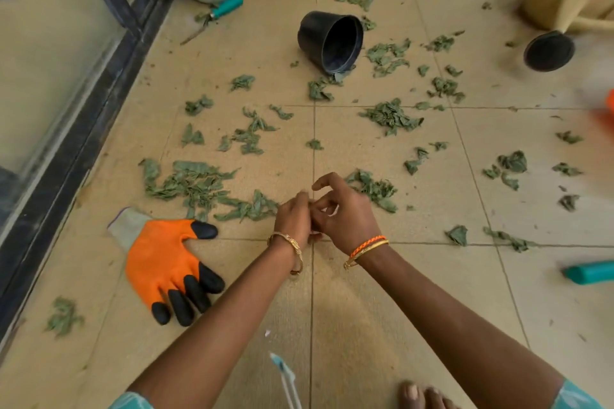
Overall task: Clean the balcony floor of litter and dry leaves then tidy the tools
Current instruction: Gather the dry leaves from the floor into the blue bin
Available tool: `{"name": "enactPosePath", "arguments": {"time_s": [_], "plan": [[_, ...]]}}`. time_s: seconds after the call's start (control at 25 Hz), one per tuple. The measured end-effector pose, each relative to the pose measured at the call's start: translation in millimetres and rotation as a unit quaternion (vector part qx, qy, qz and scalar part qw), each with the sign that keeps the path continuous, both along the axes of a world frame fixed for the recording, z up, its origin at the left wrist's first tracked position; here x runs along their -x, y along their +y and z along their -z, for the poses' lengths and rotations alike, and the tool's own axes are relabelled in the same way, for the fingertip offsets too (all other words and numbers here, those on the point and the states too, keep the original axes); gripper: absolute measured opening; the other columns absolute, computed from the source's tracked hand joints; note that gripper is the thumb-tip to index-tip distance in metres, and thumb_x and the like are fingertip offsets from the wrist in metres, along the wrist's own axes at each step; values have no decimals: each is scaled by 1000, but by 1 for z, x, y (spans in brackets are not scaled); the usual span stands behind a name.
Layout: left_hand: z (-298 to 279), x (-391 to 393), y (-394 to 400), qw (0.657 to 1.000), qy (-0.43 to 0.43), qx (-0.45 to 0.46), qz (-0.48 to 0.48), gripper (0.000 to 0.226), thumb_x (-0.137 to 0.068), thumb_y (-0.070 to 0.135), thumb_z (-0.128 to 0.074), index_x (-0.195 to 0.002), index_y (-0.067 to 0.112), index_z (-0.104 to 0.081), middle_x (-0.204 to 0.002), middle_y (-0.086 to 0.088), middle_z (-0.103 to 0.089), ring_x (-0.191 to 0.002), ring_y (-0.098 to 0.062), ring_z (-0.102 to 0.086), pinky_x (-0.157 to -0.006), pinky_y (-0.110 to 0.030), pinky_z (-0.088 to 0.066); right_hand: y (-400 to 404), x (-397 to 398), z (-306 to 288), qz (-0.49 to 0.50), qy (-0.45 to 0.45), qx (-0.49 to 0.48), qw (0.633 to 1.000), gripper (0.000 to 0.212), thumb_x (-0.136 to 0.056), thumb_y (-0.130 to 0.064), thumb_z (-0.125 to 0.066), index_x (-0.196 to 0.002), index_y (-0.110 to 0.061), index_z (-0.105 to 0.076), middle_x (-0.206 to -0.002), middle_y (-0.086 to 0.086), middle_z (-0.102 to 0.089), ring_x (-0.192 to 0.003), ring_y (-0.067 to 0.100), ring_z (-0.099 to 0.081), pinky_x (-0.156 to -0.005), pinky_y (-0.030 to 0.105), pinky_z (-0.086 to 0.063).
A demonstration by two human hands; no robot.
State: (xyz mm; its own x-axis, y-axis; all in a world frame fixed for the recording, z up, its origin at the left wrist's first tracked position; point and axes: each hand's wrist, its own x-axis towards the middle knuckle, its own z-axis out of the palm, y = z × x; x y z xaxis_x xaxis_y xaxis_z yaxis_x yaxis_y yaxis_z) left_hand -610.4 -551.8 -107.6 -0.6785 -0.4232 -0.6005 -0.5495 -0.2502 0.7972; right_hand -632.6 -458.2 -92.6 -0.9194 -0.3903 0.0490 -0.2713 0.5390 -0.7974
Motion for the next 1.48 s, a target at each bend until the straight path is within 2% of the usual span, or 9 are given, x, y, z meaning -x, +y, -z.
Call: {"name": "enactPosePath", "arguments": {"time_s": [0.16,0.36,0.44,0.6,0.8,1.08,1.16,1.36,1.48], "plan": [[-13,5,-12,987,-27,-160,-5,30,-95,22,-42,-68,12,-51,-46,2,-44,-36,-12,-43,-37,-17,-35,4,2,-4,-35,23,-15,999,14,-80,-10,-66,-92,-17,-63,-77,-6,-63,-77,13,-52,-65,25,-42],[-19,1,-29,989,-63,-132,-5,42,-96,31,-46,-58,20,-33,-39,7,-32,-30,-7,-30,-33,-9,-23,52,42,-23,103,6,62,993,21,-86,1,-53,-95,-11,-69,-92,0,-67,-82,9,-59,-72,13,-47],[-23,-3,-45,991,-67,-115,-2,45,-94,35,-48,-55,21,-29,-41,6,-32,-29,-7,-25,-32,-8,-19,78,70,-16,127,-36,-66,989,25,-87,-5,-57,-110,-10,-65,-109,5,-65,-100,18,-59,-84,22,-44],[-22,-11,-53,988,-80,-130,12,41,-99,26,-39,-59,18,-35,-38,7,-35,-25,-4,-25,-30,-8,-17,85,69,20,12,-103,-257,961,61,-81,-20,-71,-136,-13,-45,-136,14,-46,-123,32,-43,-101,38,-38],[-13,-2,-34,988,-61,-128,54,24,-101,10,-36,-84,10,-53,-57,1,-44,-28,-2,-31,-29,-11,-22,92,52,45,66,78,-187,977,26,-84,0,-62,-109,1,-67,-110,21,-62,-99,34,-58,-87,27,-42],[-5,6,-7,985,-49,-115,118,25,-97,-4,-36,-90,10,-56,-80,-4,-58,-27,-2,-33,-32,-6,-20,104,36,20,308,10,0,951,45,-79,-6,-72,-119,-11,-53,-89,5,-61,-79,16,-60,-72,24,-50],[-9,7,-2,985,-48,-79,143,22,-99,2,-36,-96,9,-57,-79,-3,-59,-28,-2,-30,-33,-7,-19,98,20,4,337,21,65,939,37,-77,-8,-75,-105,-15,-51,-89,4,-61,-75,17,-63,-62,22,-51],[-10,5,13,975,-41,-47,213,46,-99,52,-31,-85,18,-58,-62,1,-52,-34,-6,-28,-34,-9,-20,51,-23,-5,127,-44,70,988,20,-76,-6,-74,-73,-18,-58,-70,-5,-63,-65,11,-65,-59,21,-54],[-1,-1,19,976,-67,-18,208,46,-98,49,-35,-76,14,-55,-55,-1,-46,-38,-11,-31,-36,-9,-22,30,-33,5,91,-12,17,996,14,-77,-4,-68,-74,-17,-63,-67,-3,-62,-65,11,-58,-59,18,-45]]}}
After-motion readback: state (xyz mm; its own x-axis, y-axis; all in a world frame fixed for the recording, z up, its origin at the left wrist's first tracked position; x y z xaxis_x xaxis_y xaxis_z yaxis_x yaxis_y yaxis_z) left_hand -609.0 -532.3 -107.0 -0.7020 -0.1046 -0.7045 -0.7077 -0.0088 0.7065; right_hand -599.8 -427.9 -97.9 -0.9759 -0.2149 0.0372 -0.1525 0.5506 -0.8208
